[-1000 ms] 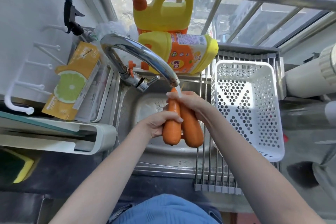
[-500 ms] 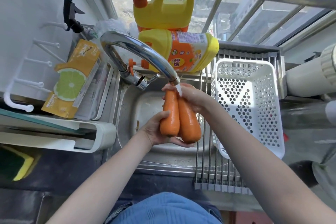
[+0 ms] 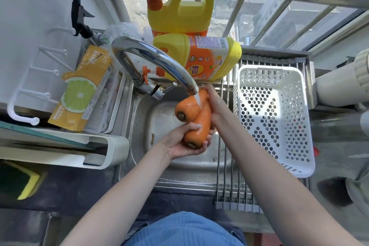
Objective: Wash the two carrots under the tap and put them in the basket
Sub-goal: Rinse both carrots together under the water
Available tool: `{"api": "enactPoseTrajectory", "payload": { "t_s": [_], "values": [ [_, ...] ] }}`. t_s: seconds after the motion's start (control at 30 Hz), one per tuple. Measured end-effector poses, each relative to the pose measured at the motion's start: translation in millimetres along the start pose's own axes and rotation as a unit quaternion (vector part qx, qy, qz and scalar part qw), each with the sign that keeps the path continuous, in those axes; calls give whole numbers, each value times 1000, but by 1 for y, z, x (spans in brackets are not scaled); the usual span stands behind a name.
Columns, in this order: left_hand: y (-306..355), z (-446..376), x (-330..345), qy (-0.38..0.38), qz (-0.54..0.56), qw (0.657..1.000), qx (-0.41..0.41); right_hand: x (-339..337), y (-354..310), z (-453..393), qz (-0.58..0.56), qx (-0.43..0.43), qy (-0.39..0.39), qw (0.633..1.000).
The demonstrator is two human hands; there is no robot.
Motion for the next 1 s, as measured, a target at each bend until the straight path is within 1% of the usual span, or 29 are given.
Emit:
{"api": "enactPoseTrajectory", "payload": {
  "t_s": [0.03,0.1,0.13,0.17,0.2,0.23,0.27,0.3,0.37,0.4,0.43,0.5,0.53,0.57,0.6,0.63,0.7,0.73,0.77,0.83,0.9,0.97,1.0],
  "values": [
    [3,2,4,21,-36,999,-4,-1,2,0,1,8,15,1000],
    [10,4,11,96,-127,987,-10,-4,7,-1,6,13,46,999],
    [13,3,14,143,-188,972,-3,-5,8,0,11,10,60,998],
    [15,1,15,203,-294,934,18,-6,10,-1,16,1,81,997],
    [16,-3,11,270,-442,854,47,-7,10,-3,20,-9,108,994],
    [15,-8,8,323,-577,746,82,-8,8,-4,24,-16,133,991],
    [10,-13,5,354,-650,661,126,-9,6,-1,39,-27,159,986],
    [4,-15,4,367,-663,631,165,-10,3,-1,53,-37,182,981],
    [-4,-18,2,373,-632,637,237,-9,-4,1,56,-53,207,975],
    [-6,-19,1,376,-633,624,261,-8,-6,1,50,-62,211,974],
    [-7,-21,-1,378,-644,602,282,-6,-7,3,48,-75,218,972],
    [-6,-23,-4,388,-672,545,316,-4,-8,4,61,-112,232,964],
    [-6,-24,-5,393,-675,534,324,-3,-9,5,77,-138,239,958],
    [-5,-26,-6,392,-666,545,324,0,-11,9,95,-167,246,950],
    [-3,-27,-5,388,-649,578,307,2,-12,12,116,-193,243,944],
    [2,-30,-7,369,-621,631,282,5,-13,13,140,-217,232,938],
    [10,-35,-11,283,-530,772,210,10,-15,16,191,-244,197,930],
    [12,-34,-12,234,-475,831,170,12,-15,17,206,-241,176,932],
    [13,-32,-14,194,-432,870,139,13,-14,18,208,-227,152,939],
    [13,-26,-18,144,-379,908,110,13,-13,17,191,-204,103,955],
    [12,-19,-22,114,-331,931,100,11,-16,19,184,-201,68,960],
    [10,-12,-25,102,-292,948,81,11,-22,27,160,-229,38,960],
    [8,-10,-27,110,-288,948,76,10,-24,27,157,-254,30,954]
  ]
}}
Point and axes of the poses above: each hand's wrist, its own z-axis away from the middle knuckle, its own x-axis out of the palm, y = z × x, the point moved 2 cm from there along -z, towards the middle knuckle, and after that the axes turned 2 degrees about -z, right-handed, at the moved point
